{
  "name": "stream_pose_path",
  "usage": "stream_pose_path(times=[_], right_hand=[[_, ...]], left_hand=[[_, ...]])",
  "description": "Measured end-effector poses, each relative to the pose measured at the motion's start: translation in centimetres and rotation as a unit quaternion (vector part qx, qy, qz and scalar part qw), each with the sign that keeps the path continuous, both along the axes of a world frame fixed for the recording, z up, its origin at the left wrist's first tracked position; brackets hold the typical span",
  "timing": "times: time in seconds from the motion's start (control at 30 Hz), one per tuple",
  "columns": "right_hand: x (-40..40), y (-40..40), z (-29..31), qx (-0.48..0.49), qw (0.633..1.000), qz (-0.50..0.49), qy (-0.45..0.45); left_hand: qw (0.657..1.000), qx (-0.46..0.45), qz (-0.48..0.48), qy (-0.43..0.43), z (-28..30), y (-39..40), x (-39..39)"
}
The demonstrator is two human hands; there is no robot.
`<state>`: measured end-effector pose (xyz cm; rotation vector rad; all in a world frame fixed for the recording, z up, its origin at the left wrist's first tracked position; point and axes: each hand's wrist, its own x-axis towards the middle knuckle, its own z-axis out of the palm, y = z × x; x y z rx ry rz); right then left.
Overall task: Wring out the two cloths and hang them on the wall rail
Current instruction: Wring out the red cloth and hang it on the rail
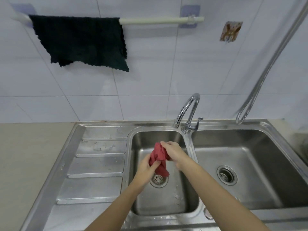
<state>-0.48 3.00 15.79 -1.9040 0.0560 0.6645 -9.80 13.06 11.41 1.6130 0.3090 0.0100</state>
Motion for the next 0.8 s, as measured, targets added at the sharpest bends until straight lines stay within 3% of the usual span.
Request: stream_pose_path(times=[0.07, 0.17, 0.23, 0.3, 0.37, 0.43, 0.53, 0.67, 0.8], right_hand=[[0.4, -1.0, -0.1, -0.127, 0.983, 0.075, -0.109], [0.9, -2.8, 0.2, -0.172, 0.940, 0.164, -0.246], [0.9, -4.4, 0.2, -0.198, 0.861, 0.251, -0.396], [0.4, -5.8, 0.0, -0.230, 0.748, 0.346, -0.518], [-0.4, -6.5, -0.8, -0.274, 0.668, 0.404, -0.562], [-0.8, -6.2, -1.7, -0.297, 0.651, 0.393, -0.577], [-0.8, -5.2, -2.4, -0.279, 0.655, 0.341, -0.614], [0.2, -4.2, -1.9, -0.268, 0.640, 0.296, -0.657], [1.1, -4.4, -1.5, -0.316, 0.580, 0.295, -0.690]], left_hand=[[0.999, -0.029, 0.028, 0.005, 0.5, -0.3, -0.1], [0.994, -0.094, 0.036, 0.044, 0.7, 0.0, 0.0], [0.981, -0.173, 0.026, 0.086, 1.0, 0.6, 0.0], [0.970, -0.208, 0.019, 0.124, 1.3, 1.4, 0.2], [0.965, -0.198, 0.003, 0.171, 1.8, 2.1, 0.7], [0.963, -0.182, -0.031, 0.196, 2.2, 2.6, 1.4], [0.957, -0.167, -0.100, 0.214, 2.9, 3.0, 2.2], [0.936, -0.210, -0.147, 0.243, 4.7, 3.0, 3.0], [0.938, -0.169, -0.145, 0.266, 5.1, 2.8, 3.5]])
